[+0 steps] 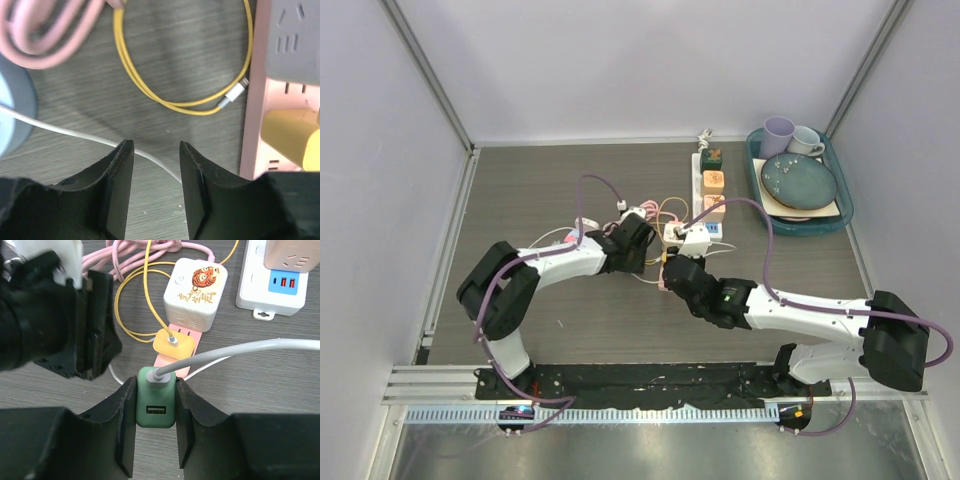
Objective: Insert the plug
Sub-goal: Pick up the plug from the center of the board.
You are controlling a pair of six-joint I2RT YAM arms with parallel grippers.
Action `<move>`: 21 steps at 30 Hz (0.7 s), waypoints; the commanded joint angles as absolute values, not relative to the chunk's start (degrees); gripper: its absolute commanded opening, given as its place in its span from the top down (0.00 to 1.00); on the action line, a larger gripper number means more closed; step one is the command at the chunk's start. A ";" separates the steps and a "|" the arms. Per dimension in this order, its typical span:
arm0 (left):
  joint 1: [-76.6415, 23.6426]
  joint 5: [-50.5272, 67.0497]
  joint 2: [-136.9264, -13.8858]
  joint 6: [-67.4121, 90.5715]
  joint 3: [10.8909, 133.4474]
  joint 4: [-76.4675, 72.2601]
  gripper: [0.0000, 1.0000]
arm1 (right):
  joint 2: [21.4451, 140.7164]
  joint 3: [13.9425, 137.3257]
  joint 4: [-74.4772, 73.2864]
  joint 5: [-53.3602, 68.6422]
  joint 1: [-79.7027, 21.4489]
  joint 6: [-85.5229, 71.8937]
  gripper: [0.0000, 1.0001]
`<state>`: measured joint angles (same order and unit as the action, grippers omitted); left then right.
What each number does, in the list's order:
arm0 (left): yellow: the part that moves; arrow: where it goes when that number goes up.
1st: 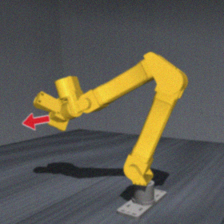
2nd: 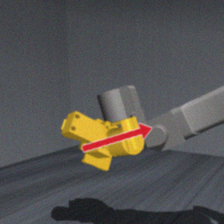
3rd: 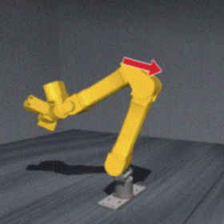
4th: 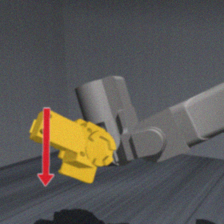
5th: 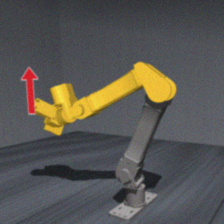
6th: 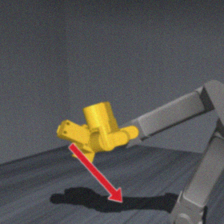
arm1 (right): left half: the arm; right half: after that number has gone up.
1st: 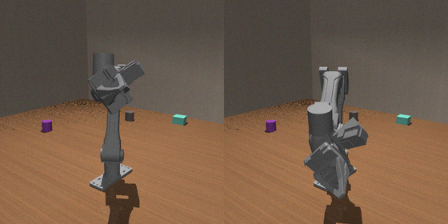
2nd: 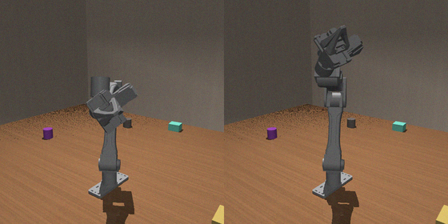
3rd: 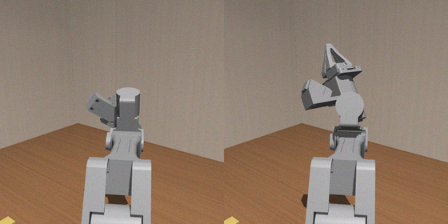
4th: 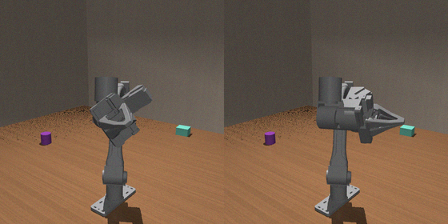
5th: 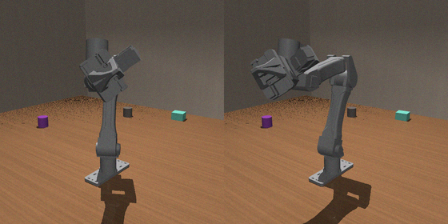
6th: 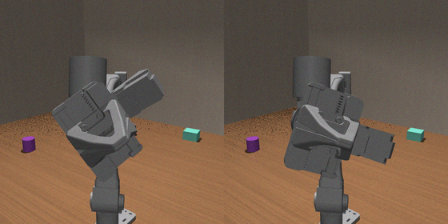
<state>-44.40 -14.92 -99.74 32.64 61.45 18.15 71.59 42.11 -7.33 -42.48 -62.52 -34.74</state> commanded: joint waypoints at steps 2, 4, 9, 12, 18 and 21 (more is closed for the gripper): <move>-47.46 -10.83 -100.63 36.46 60.56 18.28 0.56 | 69.87 41.92 -2.90 -45.18 -62.67 -35.51 0.99; -48.42 -9.41 -100.99 37.09 60.12 18.46 0.57 | 70.22 42.01 -2.55 -45.35 -62.67 -35.42 0.99; -50.71 -4.15 -98.88 41.38 57.05 18.63 0.59 | 70.49 41.84 -2.46 -46.93 -62.67 -35.77 0.99; -51.41 -0.89 -95.46 44.20 53.71 16.62 0.60 | 70.66 41.49 -2.37 -47.99 -62.67 -36.12 0.99; -53.52 -1.76 -89.57 47.11 48.69 13.80 0.62 | 74.52 42.19 -2.37 -46.32 -62.67 -37.18 0.99; -54.14 -1.84 -88.95 47.55 48.25 13.71 0.61 | 76.11 42.19 -2.37 -46.67 -62.67 -37.88 0.99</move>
